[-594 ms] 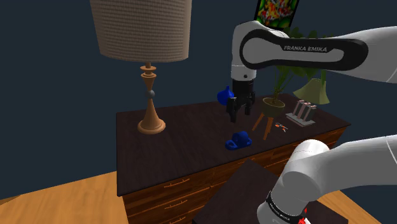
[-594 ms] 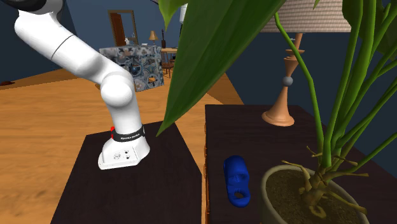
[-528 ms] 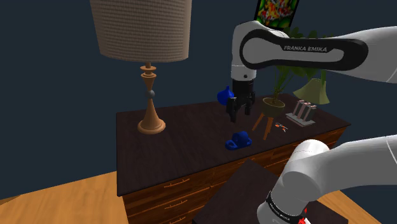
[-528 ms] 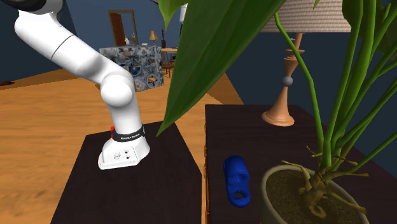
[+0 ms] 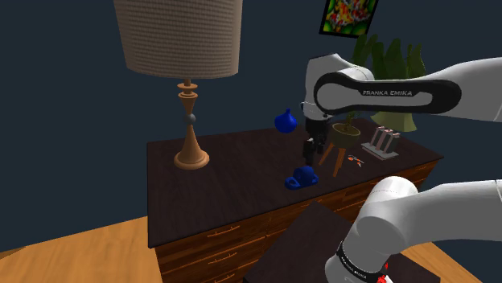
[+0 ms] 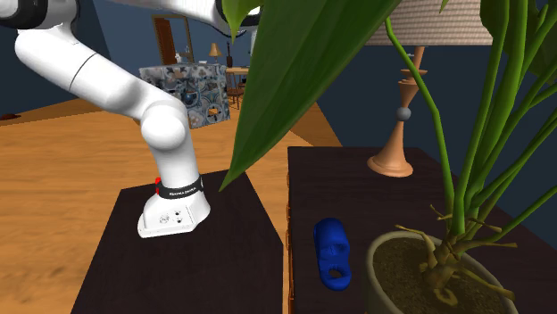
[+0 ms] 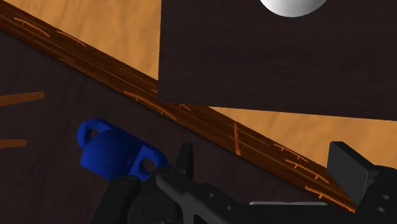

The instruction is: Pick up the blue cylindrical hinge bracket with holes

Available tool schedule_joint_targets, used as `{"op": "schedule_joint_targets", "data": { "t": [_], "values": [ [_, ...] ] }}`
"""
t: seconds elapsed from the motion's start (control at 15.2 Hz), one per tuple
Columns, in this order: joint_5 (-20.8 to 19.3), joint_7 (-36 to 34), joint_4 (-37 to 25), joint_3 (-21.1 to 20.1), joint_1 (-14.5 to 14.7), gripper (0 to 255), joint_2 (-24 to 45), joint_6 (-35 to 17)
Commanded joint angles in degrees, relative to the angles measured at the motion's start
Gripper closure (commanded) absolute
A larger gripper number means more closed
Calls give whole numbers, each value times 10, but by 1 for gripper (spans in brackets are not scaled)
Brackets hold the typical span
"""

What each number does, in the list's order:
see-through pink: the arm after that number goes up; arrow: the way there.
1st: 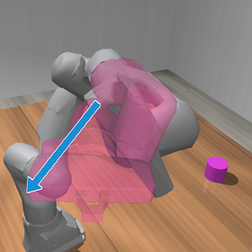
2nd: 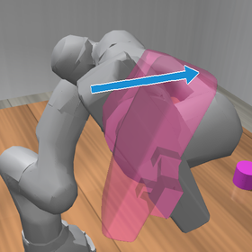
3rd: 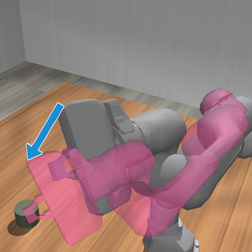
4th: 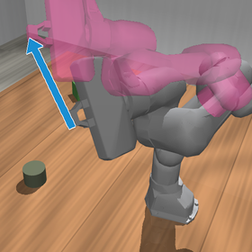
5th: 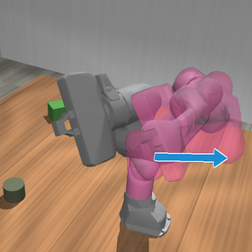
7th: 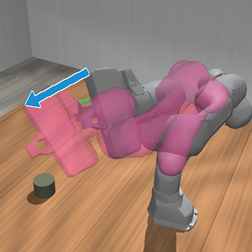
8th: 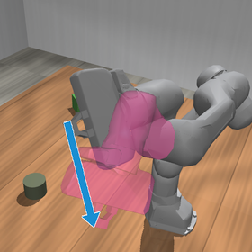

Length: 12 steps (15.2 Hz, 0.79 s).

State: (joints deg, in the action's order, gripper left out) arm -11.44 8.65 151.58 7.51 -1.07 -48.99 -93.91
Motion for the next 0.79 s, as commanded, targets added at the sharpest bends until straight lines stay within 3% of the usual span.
{"op": "schedule_joint_targets", "data": {
  "t": [0.0,0.4,0.73],
  "values": [
    [-36,50,23,27,-5,0,-5,-27],
    [-144,184,75,118,-25,0,16,-134],
    [-231,289,86,203,-36,0,82,-249]
  ]
}}
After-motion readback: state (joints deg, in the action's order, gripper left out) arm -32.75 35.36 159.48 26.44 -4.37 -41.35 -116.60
